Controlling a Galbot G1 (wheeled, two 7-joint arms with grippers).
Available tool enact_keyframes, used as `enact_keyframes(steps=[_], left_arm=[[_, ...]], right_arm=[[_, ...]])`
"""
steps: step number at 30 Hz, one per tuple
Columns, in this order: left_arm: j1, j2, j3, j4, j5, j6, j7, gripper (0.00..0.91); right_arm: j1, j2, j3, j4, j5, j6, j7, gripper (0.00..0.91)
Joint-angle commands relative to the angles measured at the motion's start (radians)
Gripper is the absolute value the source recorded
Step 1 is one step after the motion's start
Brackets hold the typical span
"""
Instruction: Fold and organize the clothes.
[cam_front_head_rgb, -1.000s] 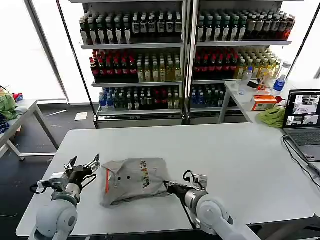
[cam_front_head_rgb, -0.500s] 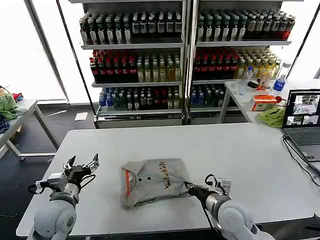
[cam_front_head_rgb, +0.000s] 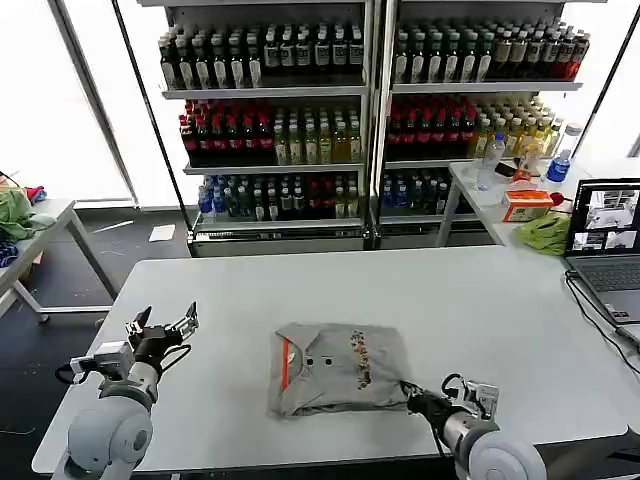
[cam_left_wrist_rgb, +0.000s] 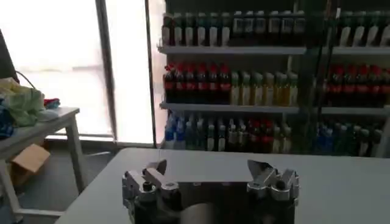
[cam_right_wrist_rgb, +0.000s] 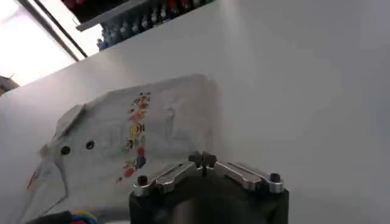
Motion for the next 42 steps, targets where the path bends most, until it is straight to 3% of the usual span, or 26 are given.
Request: enact_keyframes(steps=[1, 10, 16, 25, 42], left_arm=[[0.002, 0.001, -0.002, -0.001, -0.001, 0.001, 0.000, 0.907], [-0.001, -0.003, 0.002, -0.005, -0.001, 0.003, -0.001, 0.907], [0.008, -0.009, 0.010, -0.017, 0.002, 0.016, -0.003, 0.907], [0.027, -0.007, 0.002, -0.021, 0.002, 0.022, -0.005, 0.907], [0.028, -0.009, 0.011, -0.009, -0.001, 0.029, -0.003, 0.907]], right_arm=[[-0.104, -0.013, 0.091, 0.053, -0.050, -0.001, -0.007, 0.907], [-0.043, -0.060, 0.181, 0.112, -0.004, -0.003, -0.022, 0.907], [0.109, -0.026, 0.079, 0.080, 0.005, -0.003, -0.029, 0.907], [0.166, 0.064, -0.057, -0.001, 0.009, -0.003, -0.050, 0.907], [0.039, 0.001, -0.059, 0.074, 0.078, -0.003, -0.003, 0.907]])
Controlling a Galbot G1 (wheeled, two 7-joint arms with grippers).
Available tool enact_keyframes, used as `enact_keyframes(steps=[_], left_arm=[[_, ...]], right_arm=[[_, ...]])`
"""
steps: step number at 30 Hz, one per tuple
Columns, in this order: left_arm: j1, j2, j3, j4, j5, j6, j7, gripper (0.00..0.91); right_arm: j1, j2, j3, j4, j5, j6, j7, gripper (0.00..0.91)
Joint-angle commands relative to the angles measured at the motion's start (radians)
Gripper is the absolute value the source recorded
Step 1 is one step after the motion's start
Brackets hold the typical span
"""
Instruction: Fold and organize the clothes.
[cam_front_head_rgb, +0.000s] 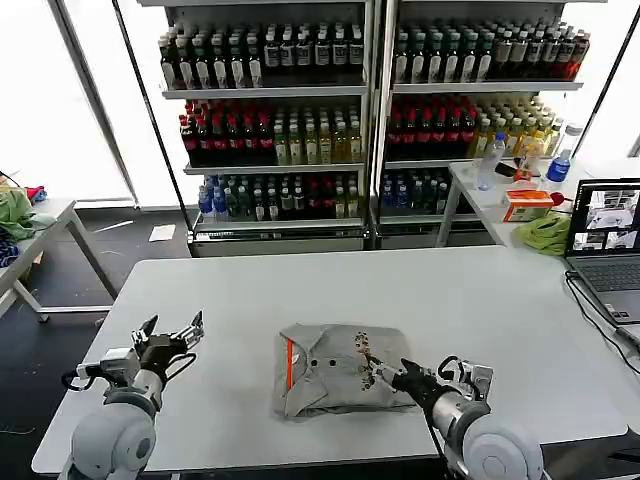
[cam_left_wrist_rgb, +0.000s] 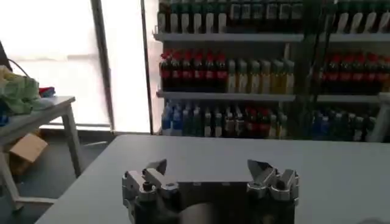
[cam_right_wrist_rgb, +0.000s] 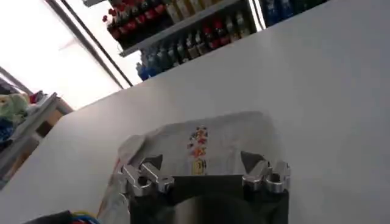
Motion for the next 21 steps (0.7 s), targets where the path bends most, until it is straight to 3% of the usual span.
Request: enact_keyframes(steps=[1, 8, 21], left_arm=[[0.001, -0.002, 0.003, 0.003, -0.001, 0.000, 0.001, 0.907], [0.001, 0.007, 0.000, 0.002, -0.004, 0.001, 0.001, 0.907], [-0.008, 0.007, 0.002, 0.016, -0.005, 0.000, 0.002, 0.907]], right_arm=[[-0.044, -0.010, -0.029, 0.004, 0.034, 0.000, 0.024, 0.907], [-0.008, -0.010, -0.025, -0.046, 0.117, -0.001, 0.053, 0.907], [-0.012, -0.017, -0.002, -0.068, 0.099, -0.001, 0.052, 0.907]])
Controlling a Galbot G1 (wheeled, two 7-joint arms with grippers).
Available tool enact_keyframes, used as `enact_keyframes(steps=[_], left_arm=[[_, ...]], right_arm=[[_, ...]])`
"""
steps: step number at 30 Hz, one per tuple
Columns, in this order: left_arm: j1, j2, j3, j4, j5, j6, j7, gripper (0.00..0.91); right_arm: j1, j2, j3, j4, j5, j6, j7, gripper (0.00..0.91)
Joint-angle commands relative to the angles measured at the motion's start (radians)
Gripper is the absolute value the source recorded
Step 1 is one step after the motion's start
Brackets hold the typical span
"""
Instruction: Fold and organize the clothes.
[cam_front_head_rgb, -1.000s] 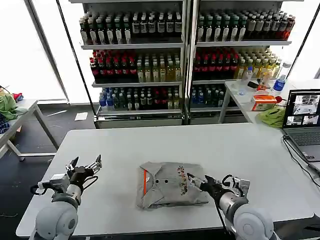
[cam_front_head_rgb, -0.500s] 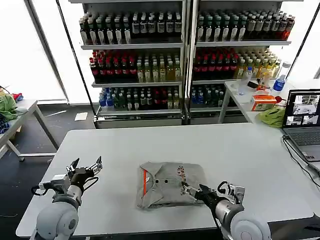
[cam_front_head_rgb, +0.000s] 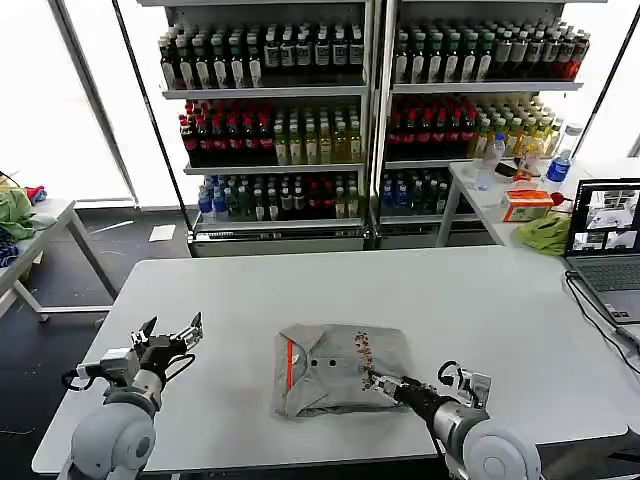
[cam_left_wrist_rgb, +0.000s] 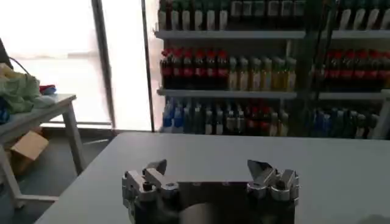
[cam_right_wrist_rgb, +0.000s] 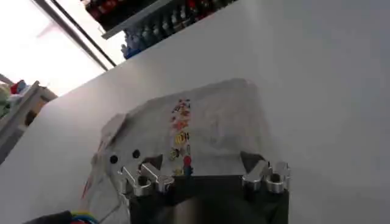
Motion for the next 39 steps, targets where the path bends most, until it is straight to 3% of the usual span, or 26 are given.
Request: enact_keyframes(steps=[1, 8, 12, 16, 18, 22, 32, 39], left_arm=[[-0.006, 0.002, 0.001, 0.002, -0.002, -0.001, 0.001, 0.907], [-0.009, 0.006, -0.009, -0.018, -0.004, 0.000, 0.000, 0.907], [-0.013, -0.008, -0.011, -0.040, 0.001, -0.006, -0.004, 0.907], [-0.010, -0.026, -0.014, -0.060, -0.002, -0.028, -0.005, 0.907], [-0.008, -0.034, -0.015, -0.065, 0.000, -0.035, -0.005, 0.907], [-0.002, -0.055, -0.018, -0.083, 0.005, -0.059, -0.005, 0.907], [0.023, -0.099, -0.021, -0.116, 0.079, -0.096, 0.015, 0.907], [0.025, -0.090, -0.015, -0.104, 0.083, -0.101, 0.010, 0.907]], right_arm=[[0.000, -0.003, 0.010, -0.016, 0.019, 0.000, 0.010, 0.907], [-0.001, -0.016, 0.080, 0.121, 0.031, 0.000, 0.008, 0.907], [-0.006, -0.036, 0.159, 0.173, -0.030, 0.001, -0.019, 0.907], [-0.020, -0.071, 0.259, 0.176, -0.295, 0.005, -0.077, 0.907], [-0.021, -0.077, 0.295, 0.163, -0.314, 0.005, -0.064, 0.907], [-0.021, -0.076, 0.353, 0.096, -0.454, 0.034, -0.064, 0.907], [-0.057, -0.009, 0.405, 0.059, -0.526, 0.053, -0.062, 0.907], [-0.065, 0.018, 0.395, 0.046, -0.578, 0.072, -0.072, 0.907]])
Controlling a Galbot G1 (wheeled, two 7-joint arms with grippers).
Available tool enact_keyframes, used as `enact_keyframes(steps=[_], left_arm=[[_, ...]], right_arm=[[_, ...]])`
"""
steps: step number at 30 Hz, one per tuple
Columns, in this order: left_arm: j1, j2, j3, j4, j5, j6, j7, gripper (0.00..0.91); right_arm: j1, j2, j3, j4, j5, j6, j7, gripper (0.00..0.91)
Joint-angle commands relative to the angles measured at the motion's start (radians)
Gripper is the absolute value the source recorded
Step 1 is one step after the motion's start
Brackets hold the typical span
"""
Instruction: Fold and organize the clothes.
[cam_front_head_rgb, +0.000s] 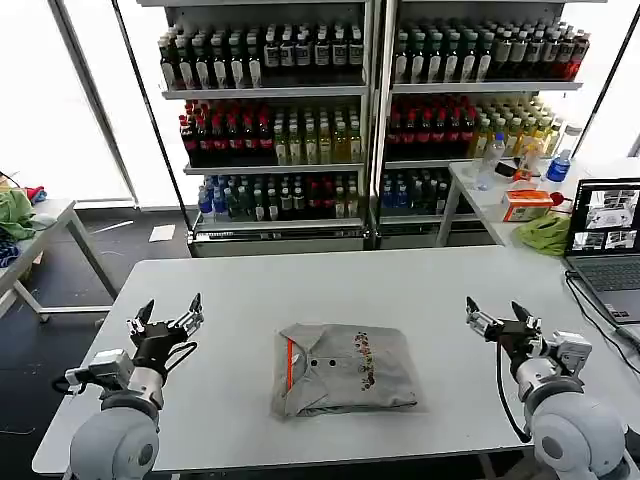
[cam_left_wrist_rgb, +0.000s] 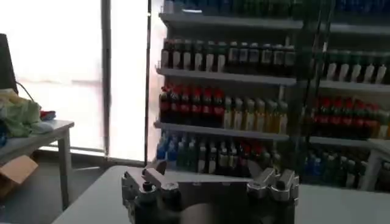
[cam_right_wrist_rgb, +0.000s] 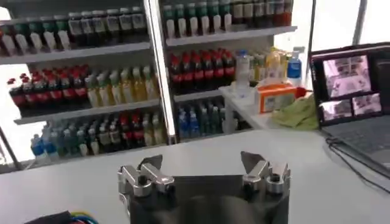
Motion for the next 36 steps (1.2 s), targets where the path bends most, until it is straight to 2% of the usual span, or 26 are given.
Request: enact_keyframes(steps=[1, 36], left_arm=[[0.007, -0.008, 0.002, -0.008, 0.036, -0.016, 0.005, 0.907], [0.008, 0.018, -0.032, 0.000, 0.020, -0.026, 0.066, 0.907]], right_arm=[[-0.015, 0.037, 0.046, -0.021, -0.138, 0.019, -0.007, 0.907], [-0.008, 0.032, 0.020, -0.031, -0.159, 0.020, -0.007, 0.907]])
